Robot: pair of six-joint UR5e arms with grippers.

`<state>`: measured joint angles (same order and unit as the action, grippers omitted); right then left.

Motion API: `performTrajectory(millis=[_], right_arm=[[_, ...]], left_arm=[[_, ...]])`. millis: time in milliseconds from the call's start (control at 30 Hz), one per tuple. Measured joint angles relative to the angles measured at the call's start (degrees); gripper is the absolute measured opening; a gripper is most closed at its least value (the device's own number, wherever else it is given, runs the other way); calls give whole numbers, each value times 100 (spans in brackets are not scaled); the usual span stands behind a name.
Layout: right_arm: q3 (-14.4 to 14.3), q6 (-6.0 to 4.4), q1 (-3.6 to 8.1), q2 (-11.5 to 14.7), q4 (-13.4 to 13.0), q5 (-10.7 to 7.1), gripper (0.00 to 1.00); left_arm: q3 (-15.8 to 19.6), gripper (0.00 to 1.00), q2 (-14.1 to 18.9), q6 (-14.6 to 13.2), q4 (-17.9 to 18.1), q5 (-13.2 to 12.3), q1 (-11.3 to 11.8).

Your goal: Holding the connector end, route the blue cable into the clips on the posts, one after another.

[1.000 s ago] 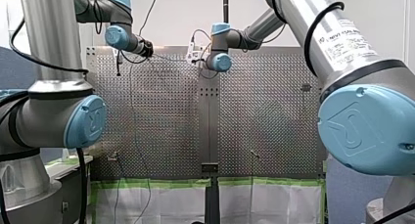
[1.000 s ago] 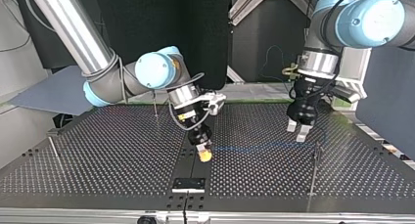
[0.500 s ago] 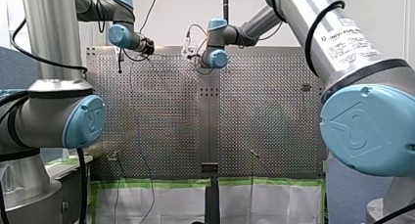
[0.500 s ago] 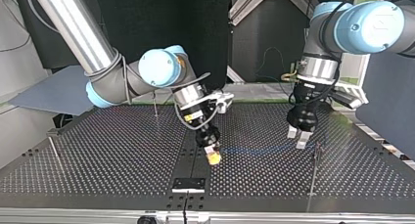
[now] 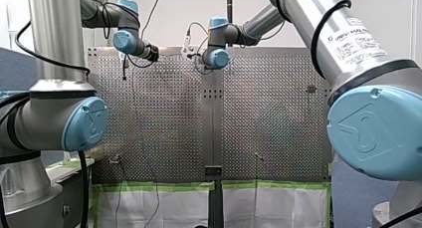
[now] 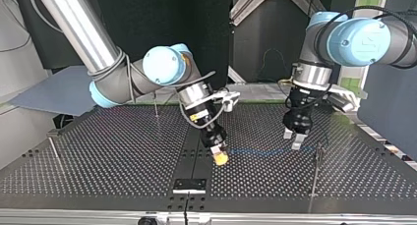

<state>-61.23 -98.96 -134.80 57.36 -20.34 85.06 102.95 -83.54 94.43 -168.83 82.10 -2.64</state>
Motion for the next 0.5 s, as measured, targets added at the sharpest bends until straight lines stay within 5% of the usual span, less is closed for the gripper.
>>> performTrajectory(millis=[500], right_arm=[[0,-18,-30,-8,0,-1,0]], left_arm=[[-363,100,-327,204,139,124,-27]])
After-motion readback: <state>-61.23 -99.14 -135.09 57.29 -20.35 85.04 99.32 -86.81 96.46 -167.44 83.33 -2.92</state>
